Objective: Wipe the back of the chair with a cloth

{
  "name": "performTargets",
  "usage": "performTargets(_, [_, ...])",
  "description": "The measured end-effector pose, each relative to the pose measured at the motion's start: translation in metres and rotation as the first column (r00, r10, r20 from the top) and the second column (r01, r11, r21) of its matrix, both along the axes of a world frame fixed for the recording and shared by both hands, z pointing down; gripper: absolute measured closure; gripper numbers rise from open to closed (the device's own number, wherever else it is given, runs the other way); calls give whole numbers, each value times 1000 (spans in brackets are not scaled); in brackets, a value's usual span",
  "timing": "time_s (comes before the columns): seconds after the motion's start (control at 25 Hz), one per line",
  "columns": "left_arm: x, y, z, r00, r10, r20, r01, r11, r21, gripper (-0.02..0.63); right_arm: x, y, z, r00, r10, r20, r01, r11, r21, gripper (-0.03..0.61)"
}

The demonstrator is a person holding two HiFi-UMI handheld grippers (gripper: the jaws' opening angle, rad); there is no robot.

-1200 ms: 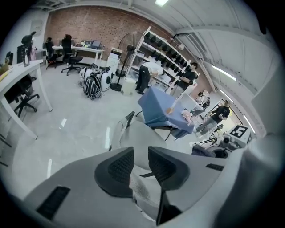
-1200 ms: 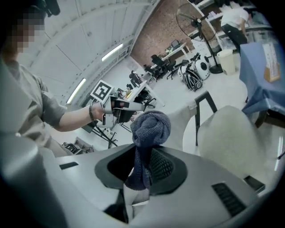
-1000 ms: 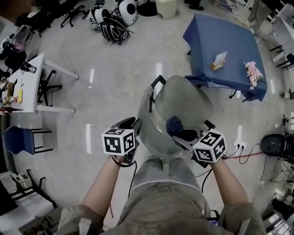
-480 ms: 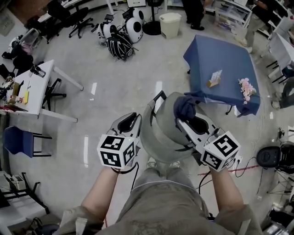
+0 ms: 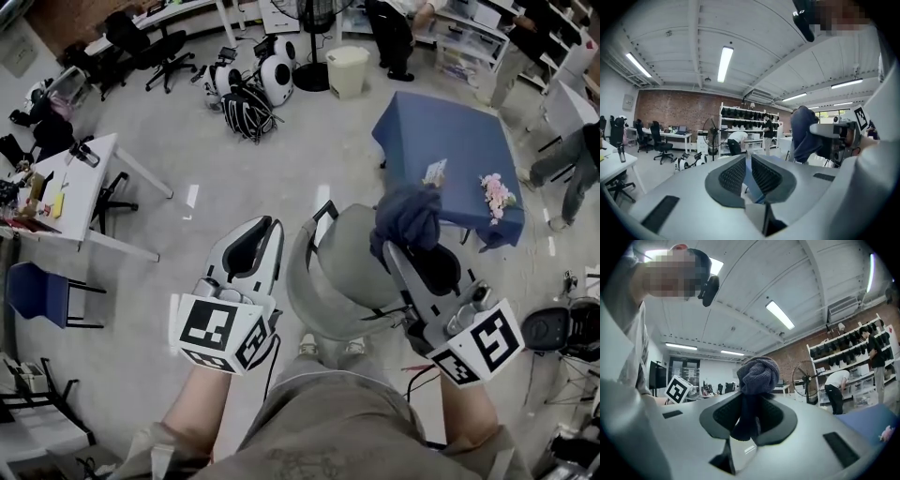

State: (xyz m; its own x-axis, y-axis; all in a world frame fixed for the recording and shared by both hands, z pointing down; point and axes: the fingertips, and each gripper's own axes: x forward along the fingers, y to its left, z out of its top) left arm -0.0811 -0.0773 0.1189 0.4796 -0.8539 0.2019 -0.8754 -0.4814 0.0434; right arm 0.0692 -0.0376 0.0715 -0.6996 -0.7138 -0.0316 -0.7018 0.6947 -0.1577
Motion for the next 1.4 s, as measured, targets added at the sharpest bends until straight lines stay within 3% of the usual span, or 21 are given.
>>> performTargets(0.28, [2,15,-46,996,-22,88,7,985,171,563,15,18,-36,997,70,-22,-67,991,119,474])
performTargets(0.52, [5,27,-57,993,-48,105,25,977,213,563,20,28,-40,996,83,-45,-76,986,146,474])
performTargets(1.4, [5,33,-37,988,-51,144,25,984,178,563,8,26,-16,996,51,-77,-44,995,89,474])
